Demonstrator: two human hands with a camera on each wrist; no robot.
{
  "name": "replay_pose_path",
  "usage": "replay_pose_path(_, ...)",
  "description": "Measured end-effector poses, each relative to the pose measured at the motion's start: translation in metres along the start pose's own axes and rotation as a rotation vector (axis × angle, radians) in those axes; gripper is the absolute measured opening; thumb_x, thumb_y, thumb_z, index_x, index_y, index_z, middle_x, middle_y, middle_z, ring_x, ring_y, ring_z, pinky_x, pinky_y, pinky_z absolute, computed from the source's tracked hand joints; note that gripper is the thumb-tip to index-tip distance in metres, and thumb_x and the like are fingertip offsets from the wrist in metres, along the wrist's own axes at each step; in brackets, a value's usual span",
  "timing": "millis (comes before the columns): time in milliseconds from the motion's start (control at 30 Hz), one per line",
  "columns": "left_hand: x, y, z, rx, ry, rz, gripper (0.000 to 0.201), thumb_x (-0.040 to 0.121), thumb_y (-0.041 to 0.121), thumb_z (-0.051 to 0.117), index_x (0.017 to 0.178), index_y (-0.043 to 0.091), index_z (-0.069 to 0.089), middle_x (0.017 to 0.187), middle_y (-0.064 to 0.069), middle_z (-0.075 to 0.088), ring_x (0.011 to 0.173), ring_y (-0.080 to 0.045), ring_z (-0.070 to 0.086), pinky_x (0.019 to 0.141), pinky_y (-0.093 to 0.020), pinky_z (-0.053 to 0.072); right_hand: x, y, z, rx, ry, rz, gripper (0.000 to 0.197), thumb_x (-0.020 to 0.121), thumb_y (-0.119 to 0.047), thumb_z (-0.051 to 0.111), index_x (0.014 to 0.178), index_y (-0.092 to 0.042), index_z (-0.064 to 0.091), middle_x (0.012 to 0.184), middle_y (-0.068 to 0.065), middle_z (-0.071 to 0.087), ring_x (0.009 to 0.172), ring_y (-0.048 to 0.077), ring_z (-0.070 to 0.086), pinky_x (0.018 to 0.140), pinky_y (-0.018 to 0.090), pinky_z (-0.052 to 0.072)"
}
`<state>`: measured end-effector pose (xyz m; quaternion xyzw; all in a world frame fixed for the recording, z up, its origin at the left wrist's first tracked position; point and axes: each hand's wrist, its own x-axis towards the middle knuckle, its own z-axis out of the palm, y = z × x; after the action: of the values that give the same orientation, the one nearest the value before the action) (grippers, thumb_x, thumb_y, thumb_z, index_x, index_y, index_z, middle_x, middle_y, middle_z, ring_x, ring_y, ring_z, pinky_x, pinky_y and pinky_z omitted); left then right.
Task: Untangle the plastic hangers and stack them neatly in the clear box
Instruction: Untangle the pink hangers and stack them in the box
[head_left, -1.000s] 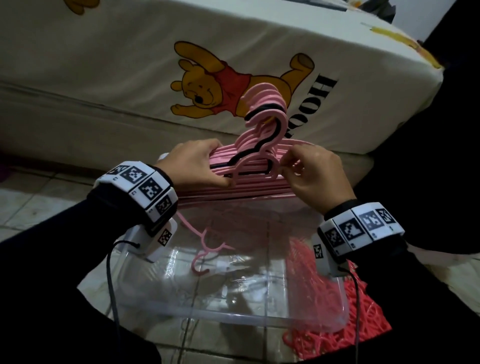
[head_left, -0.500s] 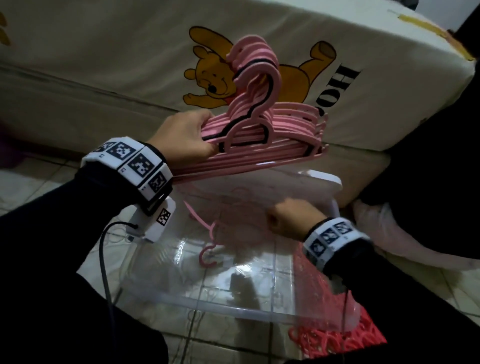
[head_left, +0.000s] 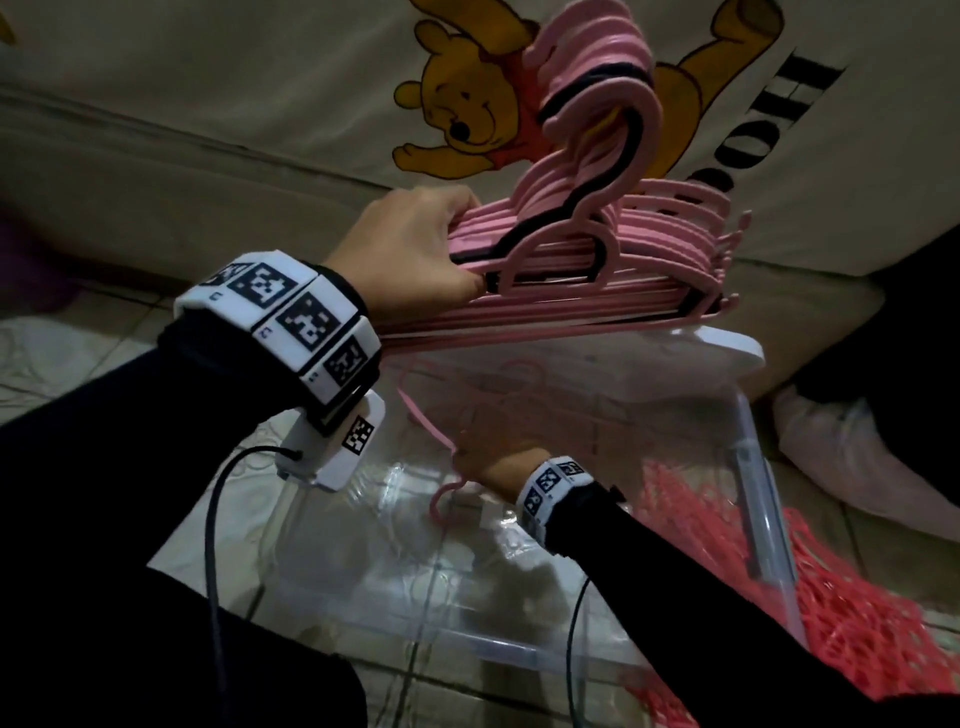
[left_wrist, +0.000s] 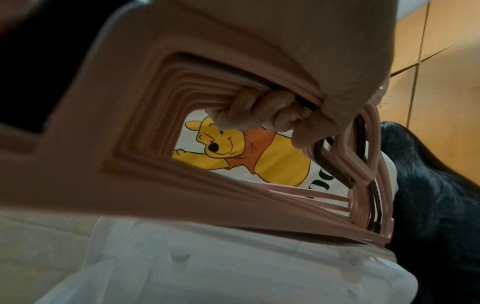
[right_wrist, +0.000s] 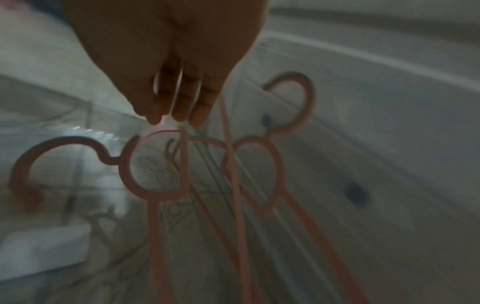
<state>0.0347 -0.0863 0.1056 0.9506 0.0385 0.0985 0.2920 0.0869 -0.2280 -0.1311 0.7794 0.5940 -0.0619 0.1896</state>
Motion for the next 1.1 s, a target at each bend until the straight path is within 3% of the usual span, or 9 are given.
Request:
replay_pose_path(133, 0.005, -0.003, 0.005, 0.026, -0.001, 0.002, 0.032, 0.073, 0.019, 0.068, 0.104, 0.015, 0.061, 0.091, -0.004, 0.066, 0.082, -0.025, 0.060, 0.072, -0.039, 0.051, 0.012, -0.024, -0.006, -0.241, -0.202, -0.206, 0.020, 0.084, -0.031, 0.054, 0.079, -0.025, 0.073, 0.085, -0.008, 0.067, 0.082, 0.014, 0.064, 0.065, 0.027, 0.049)
replay_pose_path(233, 0.008, -0.005, 0.006, 0.022, 0.002, 0.001, 0.033, 0.072, 0.020, 0.068, 0.104, 0.015, 0.061, 0.090, -0.003, 0.066, 0.081, -0.024, 0.060, 0.071, -0.038, 0.051, 0.019, -0.036, -0.010, -0.437, -0.298, -0.282, 0.028, 0.095, -0.027, 0.040, 0.104, -0.024, 0.066, 0.109, -0.005, 0.061, 0.105, 0.018, 0.055, 0.081, 0.034, 0.048)
replay_pose_path(333, 0.008, -0.006, 0.006, 0.017, 0.004, -0.003, 0.032, 0.071, 0.019, 0.067, 0.102, 0.015, 0.061, 0.088, -0.002, 0.065, 0.080, -0.024, 0.060, 0.069, -0.036, 0.050, 0.022, -0.036, -0.015, -0.427, -0.260, -0.230, 0.035, 0.101, -0.020, 0.029, 0.119, -0.019, 0.058, 0.122, 0.003, 0.054, 0.110, 0.026, 0.051, 0.089, 0.039, 0.045)
replay_pose_path(533, 0.006, -0.005, 0.002, -0.001, 0.036, -0.001, 0.025, 0.072, 0.020, 0.068, 0.096, 0.016, 0.060, 0.085, -0.003, 0.064, 0.079, -0.025, 0.060, 0.069, -0.038, 0.051, 0.012, -0.031, -0.040, -0.489, -0.215, -0.300, 0.029, 0.094, -0.013, 0.048, 0.117, -0.020, 0.064, 0.126, 0.007, 0.059, 0.124, 0.034, 0.046, 0.104, 0.044, 0.036)
replay_pose_path(733, 0.001, 0.001, -0.008, -0.056, 0.101, -0.009, 0.029, 0.073, 0.022, 0.070, 0.099, 0.017, 0.059, 0.088, -0.002, 0.064, 0.080, -0.023, 0.061, 0.074, -0.041, 0.053, -0.018, -0.032, -0.080, -0.345, -0.110, -0.314, 0.038, 0.089, -0.003, 0.035, 0.116, -0.006, 0.062, 0.126, 0.019, 0.055, 0.133, 0.044, 0.030, 0.112, 0.051, 0.019)
replay_pose_path(833, -0.002, 0.003, -0.013, -0.050, 0.145, -0.025, 0.027, 0.073, 0.025, 0.070, 0.096, 0.021, 0.058, 0.085, 0.000, 0.064, 0.078, -0.022, 0.061, 0.070, -0.036, 0.051, -0.045, -0.032, -0.105, -0.296, -0.012, -0.244, 0.035, 0.091, -0.024, 0.037, 0.108, -0.020, 0.068, 0.121, 0.007, 0.060, 0.126, 0.033, 0.043, 0.099, 0.040, 0.038)
replay_pose_path(933, -0.007, 0.004, -0.017, -0.044, 0.160, -0.042, 0.029, 0.073, 0.027, 0.071, 0.099, 0.022, 0.059, 0.087, -0.001, 0.065, 0.080, -0.023, 0.062, 0.073, -0.039, 0.053, -0.078, -0.026, -0.132, -0.200, 0.071, -0.157, 0.023, 0.072, -0.052, 0.066, 0.074, -0.030, 0.075, 0.092, -0.004, 0.071, 0.085, 0.013, 0.064, 0.064, 0.022, 0.047)
replay_pose_path(1000, -0.009, 0.005, -0.019, -0.044, 0.178, -0.052, 0.031, 0.073, 0.030, 0.071, 0.100, 0.021, 0.060, 0.089, -0.002, 0.066, 0.081, -0.023, 0.062, 0.074, -0.041, 0.053, -0.098, -0.022, -0.143, -0.192, 0.248, -0.087, 0.014, 0.060, -0.041, 0.073, 0.057, -0.028, 0.071, 0.070, -0.009, 0.068, 0.065, 0.010, 0.061, 0.051, 0.019, 0.042)
replay_pose_path(1100, -0.012, 0.007, -0.021, -0.050, 0.188, -0.062, 0.031, 0.072, 0.026, 0.071, 0.100, 0.019, 0.060, 0.090, -0.005, 0.065, 0.082, -0.026, 0.061, 0.074, -0.040, 0.052, -0.122, -0.015, -0.148, -0.047, 0.402, 0.010, 0.015, 0.069, -0.018, 0.056, 0.061, -0.022, 0.068, 0.061, -0.007, 0.064, 0.061, 0.015, 0.059, 0.046, 0.021, 0.039)
